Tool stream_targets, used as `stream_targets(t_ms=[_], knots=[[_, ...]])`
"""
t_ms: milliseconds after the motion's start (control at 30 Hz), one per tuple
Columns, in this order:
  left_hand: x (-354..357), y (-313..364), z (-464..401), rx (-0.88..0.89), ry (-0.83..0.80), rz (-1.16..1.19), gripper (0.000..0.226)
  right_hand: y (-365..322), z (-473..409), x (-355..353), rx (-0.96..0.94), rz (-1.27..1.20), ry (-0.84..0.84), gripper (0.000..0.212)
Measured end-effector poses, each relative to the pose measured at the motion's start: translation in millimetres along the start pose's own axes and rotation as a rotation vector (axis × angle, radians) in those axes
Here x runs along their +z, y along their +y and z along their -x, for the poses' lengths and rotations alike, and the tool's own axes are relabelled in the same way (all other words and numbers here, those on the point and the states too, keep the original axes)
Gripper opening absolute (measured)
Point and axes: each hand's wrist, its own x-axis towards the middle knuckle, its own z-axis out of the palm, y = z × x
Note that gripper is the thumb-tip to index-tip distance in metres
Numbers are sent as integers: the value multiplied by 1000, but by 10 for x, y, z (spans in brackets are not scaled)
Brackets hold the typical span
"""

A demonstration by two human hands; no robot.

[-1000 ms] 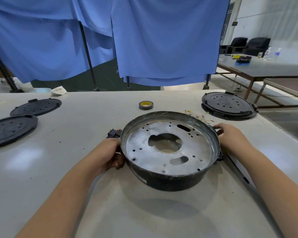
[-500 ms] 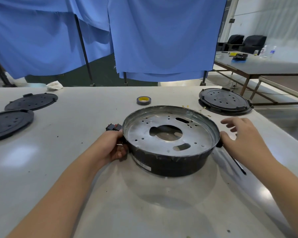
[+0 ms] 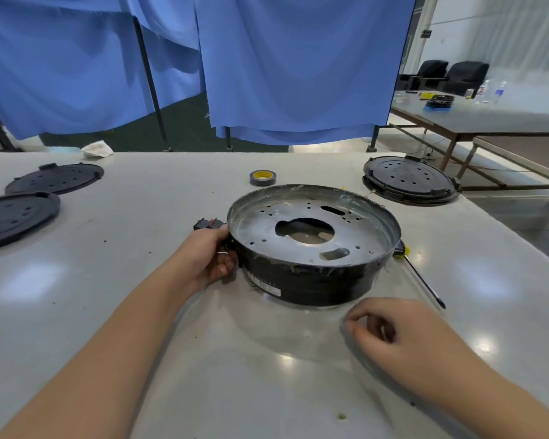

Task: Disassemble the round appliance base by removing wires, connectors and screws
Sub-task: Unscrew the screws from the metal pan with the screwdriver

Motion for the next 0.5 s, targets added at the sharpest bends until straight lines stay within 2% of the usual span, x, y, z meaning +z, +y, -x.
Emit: stream_targets(t_ms=[300,500], knots=[[26,-11,-29,43,-28,1,31,-220,-181,320,-122,36,-15,35],[6,7,-22,59,3,-17,31,-434,-353,401,-245,100,-4,35]])
